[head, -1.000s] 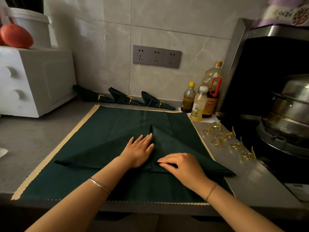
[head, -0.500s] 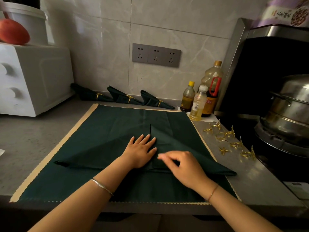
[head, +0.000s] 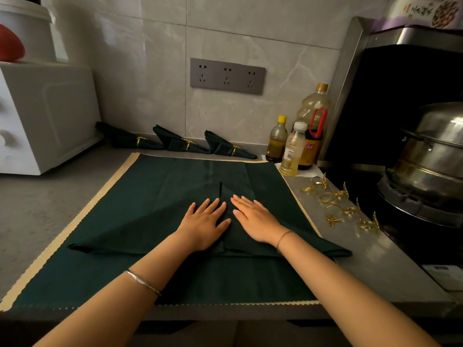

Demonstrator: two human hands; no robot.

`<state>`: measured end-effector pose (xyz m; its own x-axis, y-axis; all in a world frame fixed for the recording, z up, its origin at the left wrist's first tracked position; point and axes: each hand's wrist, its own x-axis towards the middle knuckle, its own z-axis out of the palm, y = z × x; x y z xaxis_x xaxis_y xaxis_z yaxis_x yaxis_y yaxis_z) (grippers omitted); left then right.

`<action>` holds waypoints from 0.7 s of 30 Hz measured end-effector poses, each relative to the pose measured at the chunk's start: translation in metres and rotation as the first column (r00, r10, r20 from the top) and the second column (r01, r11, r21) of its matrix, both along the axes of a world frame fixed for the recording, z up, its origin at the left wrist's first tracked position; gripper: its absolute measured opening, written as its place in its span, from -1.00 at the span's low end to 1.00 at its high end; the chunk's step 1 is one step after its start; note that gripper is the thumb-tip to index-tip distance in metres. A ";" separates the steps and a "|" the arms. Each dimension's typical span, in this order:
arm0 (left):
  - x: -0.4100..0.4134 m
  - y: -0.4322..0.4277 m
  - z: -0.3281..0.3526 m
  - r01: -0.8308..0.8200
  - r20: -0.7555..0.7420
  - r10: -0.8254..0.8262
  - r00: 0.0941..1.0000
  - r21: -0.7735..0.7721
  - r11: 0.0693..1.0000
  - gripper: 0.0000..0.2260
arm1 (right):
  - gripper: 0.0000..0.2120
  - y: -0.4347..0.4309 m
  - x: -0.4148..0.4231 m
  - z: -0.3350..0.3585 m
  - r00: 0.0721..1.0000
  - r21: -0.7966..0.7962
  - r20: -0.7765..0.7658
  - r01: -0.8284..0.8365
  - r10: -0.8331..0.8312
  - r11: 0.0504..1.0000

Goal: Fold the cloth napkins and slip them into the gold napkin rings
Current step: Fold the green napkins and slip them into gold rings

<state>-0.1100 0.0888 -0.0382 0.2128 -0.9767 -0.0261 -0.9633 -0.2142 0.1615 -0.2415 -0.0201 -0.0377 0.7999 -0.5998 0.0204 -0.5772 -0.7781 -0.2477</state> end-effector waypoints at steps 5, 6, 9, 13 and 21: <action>0.001 0.000 -0.004 -0.003 0.003 0.003 1.000 0.004 1.000 -0.48 | -0.52 0.003 -0.057 -0.001 0.998 0.013 -0.040 -0.052 0.053 0.999; 0.002 0.000 -0.004 -0.004 0.003 0.004 1.000 -0.001 1.000 -0.48 | -0.52 0.005 -0.068 0.000 0.997 0.019 -0.046 -0.060 0.061 0.998; 0.003 -0.002 -0.006 -0.005 0.003 0.005 1.000 0.003 1.000 -0.48 | -0.51 0.010 -0.101 0.001 0.994 0.027 -0.082 -0.066 0.068 0.997; 0.000 -0.003 -0.005 -0.009 -0.001 0.009 1.000 0.006 1.000 -0.49 | -0.49 0.015 -0.140 0.002 0.993 0.046 -0.113 -0.024 0.029 0.999; -0.005 0.002 0.000 -0.002 -0.074 0.002 0.997 -0.001 1.000 -0.50 | -0.41 0.025 -0.169 0.008 0.979 0.064 -0.203 0.042 -0.029 0.997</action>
<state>-0.1153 0.0907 -0.0378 0.2126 -0.9763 -0.0409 -0.9482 -0.2162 0.2327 -0.4101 0.0046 -0.0298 0.7615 -0.6223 -0.1810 -0.6476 -0.7416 -0.1749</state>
